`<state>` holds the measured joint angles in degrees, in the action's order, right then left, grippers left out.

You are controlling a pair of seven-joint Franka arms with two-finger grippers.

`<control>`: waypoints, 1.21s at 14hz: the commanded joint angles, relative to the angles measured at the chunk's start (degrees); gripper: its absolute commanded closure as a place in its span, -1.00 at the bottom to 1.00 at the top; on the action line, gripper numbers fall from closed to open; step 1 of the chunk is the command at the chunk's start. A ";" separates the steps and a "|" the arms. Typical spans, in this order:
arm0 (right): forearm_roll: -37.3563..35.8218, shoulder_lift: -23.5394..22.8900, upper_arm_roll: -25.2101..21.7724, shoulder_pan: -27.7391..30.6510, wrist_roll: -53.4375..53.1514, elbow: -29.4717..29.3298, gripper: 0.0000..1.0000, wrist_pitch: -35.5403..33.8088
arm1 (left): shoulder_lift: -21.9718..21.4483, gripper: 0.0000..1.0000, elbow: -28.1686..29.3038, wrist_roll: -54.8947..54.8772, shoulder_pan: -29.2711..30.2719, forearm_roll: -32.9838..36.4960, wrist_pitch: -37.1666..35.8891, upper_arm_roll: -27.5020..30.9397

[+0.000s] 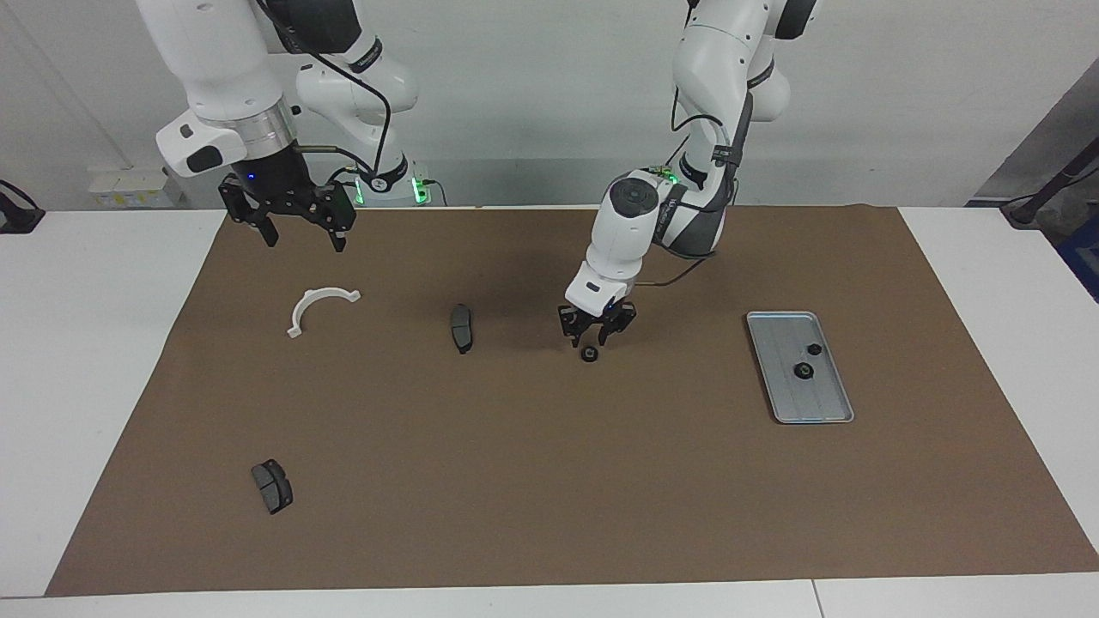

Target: Place bearing gear from tray to pile

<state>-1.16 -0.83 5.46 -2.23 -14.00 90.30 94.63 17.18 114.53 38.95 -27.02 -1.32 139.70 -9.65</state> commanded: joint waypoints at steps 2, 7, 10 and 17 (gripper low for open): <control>0.28 -1.53 0.42 -3.12 -1.19 2.78 -1.00 5.64 | -1.27 -0.84 -1.67 0.87 1.87 0.53 -2.49 1.47; -0.68 -8.82 0.42 -11.55 -10.94 2.34 -1.00 13.90 | -1.97 -0.72 -7.30 -6.14 15.57 1.06 -12.60 1.39; -0.95 -15.06 0.42 -17.18 -17.28 2.08 -1.00 20.31 | -2.68 -0.69 -7.13 -17.72 23.74 0.97 -14.02 1.39; -4.36 -27.62 0.34 -28.61 -28.17 -0.55 -1.00 29.28 | -3.91 -0.59 -2.48 -36.72 35.45 0.88 -11.48 1.39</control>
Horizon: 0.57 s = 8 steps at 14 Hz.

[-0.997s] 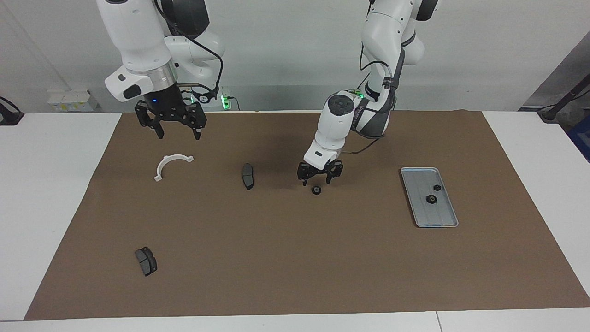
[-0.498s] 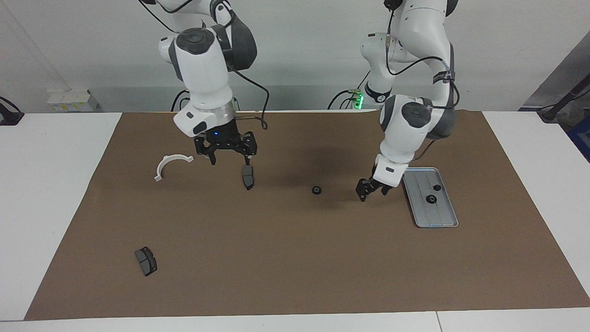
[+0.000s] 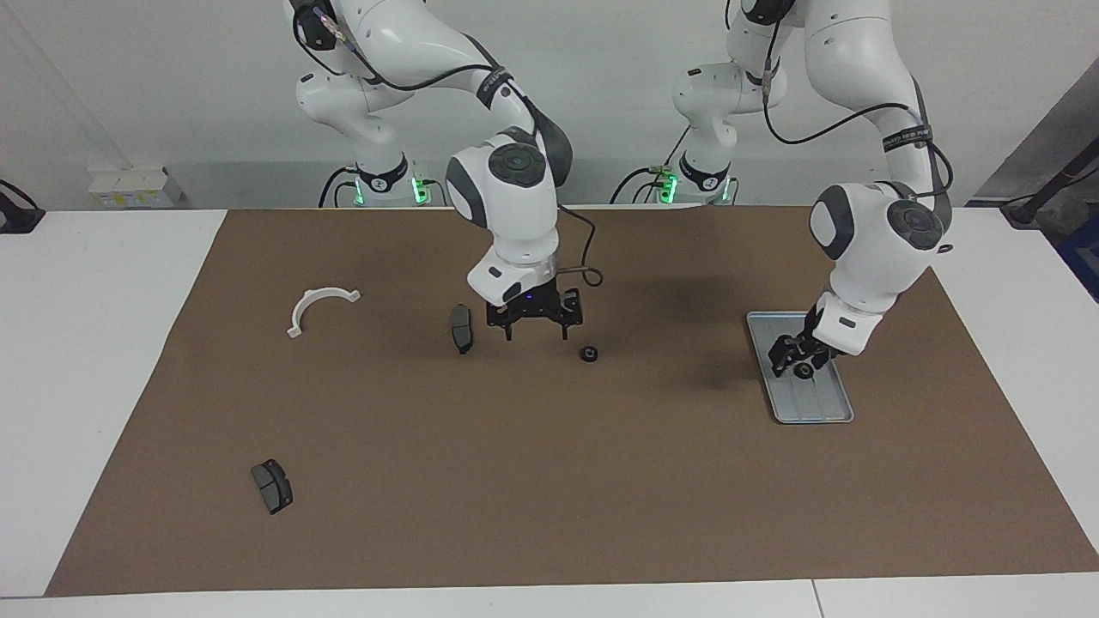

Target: Place bearing gear from tray to pile

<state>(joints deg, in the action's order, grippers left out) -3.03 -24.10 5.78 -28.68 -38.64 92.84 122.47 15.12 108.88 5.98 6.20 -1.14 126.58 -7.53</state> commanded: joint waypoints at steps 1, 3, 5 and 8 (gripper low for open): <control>-4.94 -5.94 0.10 -2.69 -5.28 -3.71 -1.00 3.11 | -1.85 -0.58 4.22 -4.91 2.93 0.71 2.96 -0.73; -5.76 -6.92 0.10 -3.31 -6.88 -3.28 -1.00 4.88 | -1.59 -0.56 6.33 -4.92 3.03 0.71 6.74 -0.64; -5.85 -8.07 0.10 -5.85 -8.89 -2.76 -1.00 6.55 | -1.06 -0.52 8.61 -5.10 3.38 0.71 10.25 -0.64; -5.85 -8.25 0.10 -6.56 -10.22 -0.74 -0.84 9.80 | -1.15 -0.46 11.17 -5.01 3.47 0.71 12.91 -0.64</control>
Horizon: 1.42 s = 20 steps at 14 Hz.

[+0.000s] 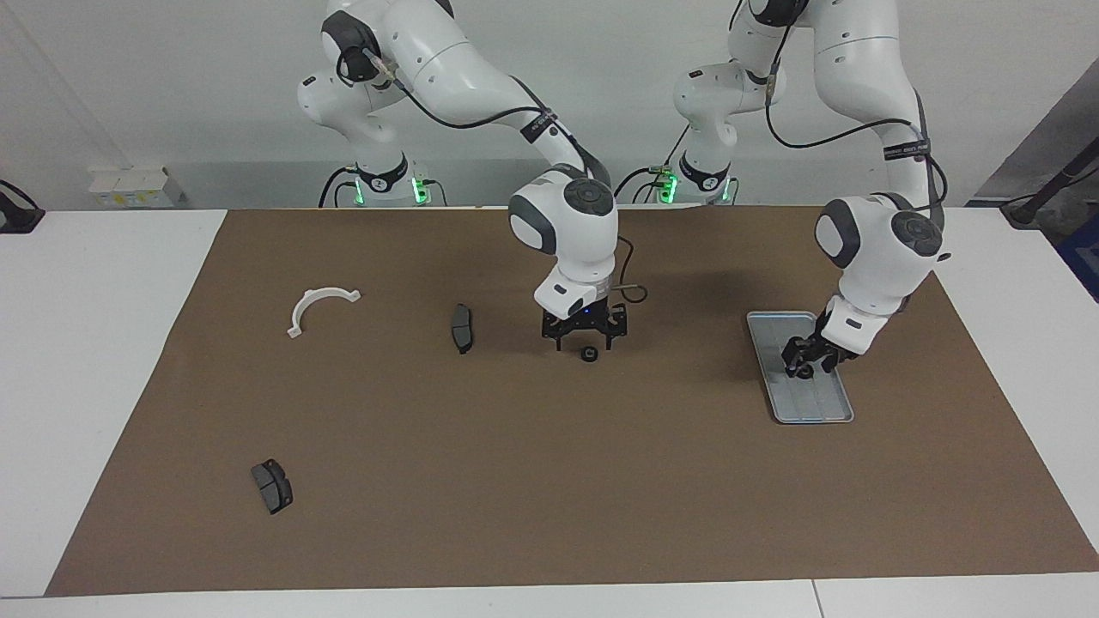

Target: Place bearing gear from tray to pile

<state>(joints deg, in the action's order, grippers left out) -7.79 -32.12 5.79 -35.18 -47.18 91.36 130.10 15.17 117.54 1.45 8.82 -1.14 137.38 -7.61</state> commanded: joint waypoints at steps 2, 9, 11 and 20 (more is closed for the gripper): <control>-1.17 -0.13 0.10 -0.59 -1.68 2.76 -0.69 4.28 | -1.37 -0.39 3.31 -0.49 0.84 0.71 1.92 -0.56; -2.05 -0.57 0.01 -0.59 -1.68 4.36 -0.13 8.15 | -1.54 -0.09 4.54 -0.66 1.02 0.71 1.75 -0.39; -2.93 -0.57 -0.08 -0.24 -1.77 4.36 -0.06 8.77 | -1.54 0.14 4.46 -0.75 1.02 0.71 1.66 -0.39; -3.28 -0.75 -0.26 -0.50 -3.35 4.97 0.76 10.27 | 0.13 0.87 -4.24 0.30 -0.73 0.53 -4.40 -0.65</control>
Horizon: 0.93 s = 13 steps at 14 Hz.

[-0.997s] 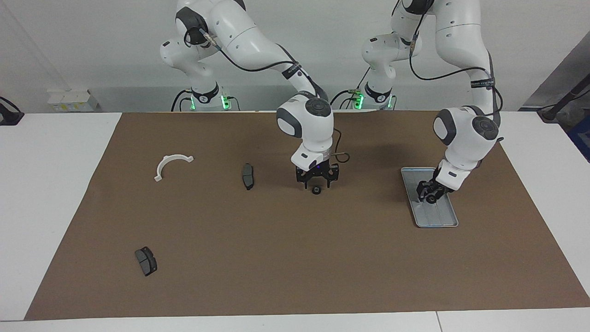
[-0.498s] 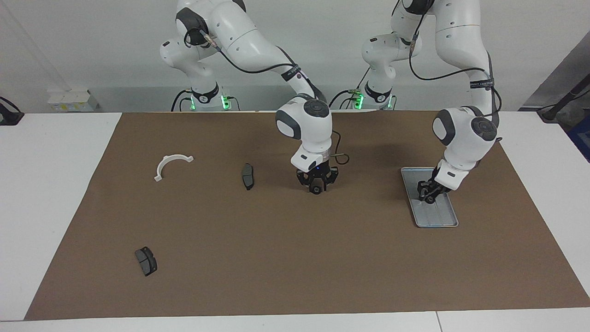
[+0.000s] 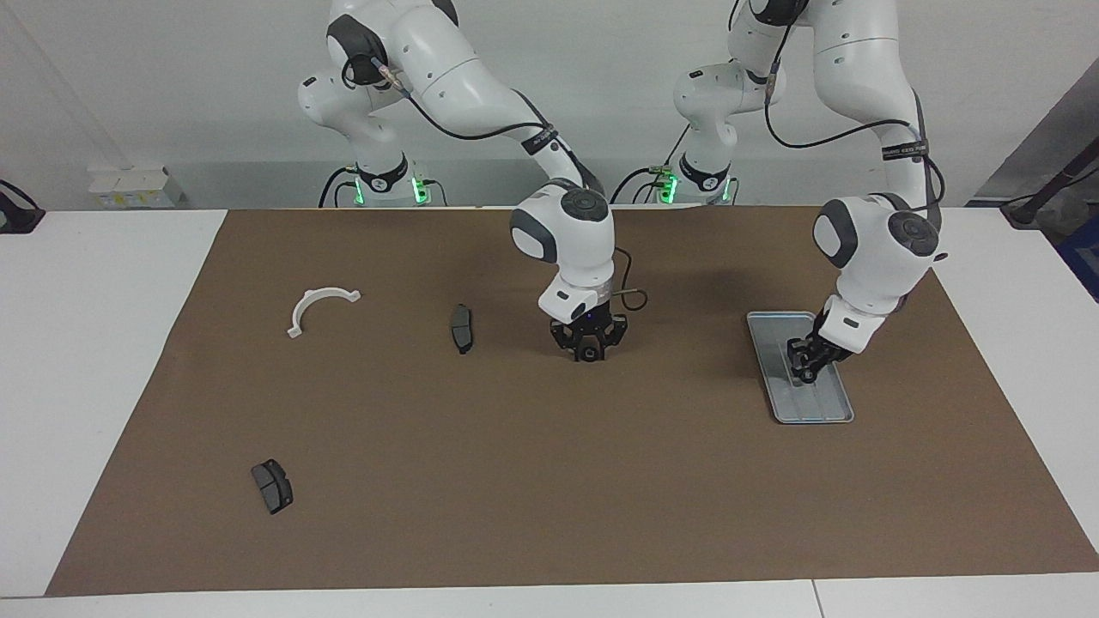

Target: Place bearing gear from tray to pile

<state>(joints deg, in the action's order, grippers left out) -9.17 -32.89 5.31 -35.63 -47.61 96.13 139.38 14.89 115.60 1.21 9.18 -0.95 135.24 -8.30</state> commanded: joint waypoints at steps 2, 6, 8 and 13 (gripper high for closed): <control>-4.00 0.37 0.05 0.38 -5.38 -0.15 1.00 0.29 | 0.49 0.87 -2.48 1.85 -2.31 0.16 -1.92 0.04; -5.16 5.63 0.05 5.46 -4.78 0.63 1.00 -1.47 | 0.57 0.87 -2.92 15.71 -9.77 0.16 -0.95 0.04; -5.16 9.76 0.14 9.94 -1.98 3.00 1.00 -1.91 | 0.57 0.86 -2.75 24.32 -15.39 0.16 0.89 0.12; -3.93 17.24 0.32 22.41 12.85 12.57 1.00 -1.83 | 0.40 0.82 -1.43 39.72 -28.40 0.16 3.61 -0.05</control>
<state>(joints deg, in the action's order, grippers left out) -12.85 -19.31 4.60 -17.32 -39.96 102.67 136.64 15.22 113.49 37.31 -15.54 -1.02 136.85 -9.27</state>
